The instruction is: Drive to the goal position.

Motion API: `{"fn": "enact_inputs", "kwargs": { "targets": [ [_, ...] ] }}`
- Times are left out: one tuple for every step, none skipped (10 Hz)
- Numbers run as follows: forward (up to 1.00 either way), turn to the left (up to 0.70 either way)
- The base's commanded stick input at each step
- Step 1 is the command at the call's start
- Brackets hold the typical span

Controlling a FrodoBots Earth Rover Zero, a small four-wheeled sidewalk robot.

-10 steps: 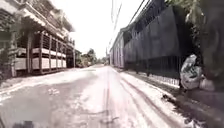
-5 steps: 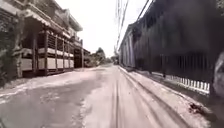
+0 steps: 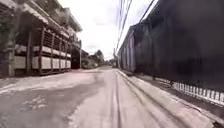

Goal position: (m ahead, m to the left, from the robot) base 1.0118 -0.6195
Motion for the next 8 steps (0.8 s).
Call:
{"fn": "enact_inputs", "kwargs": {
  "targets": [
    [0.85,0.00],
    [0.85,0.00],
    [0.85,0.00],
    [0.85,0.00],
    [0.85,0.00],
    [0.85,0.00],
    [0.85,0.00],
    [0.85,0.00]
  ]
}}
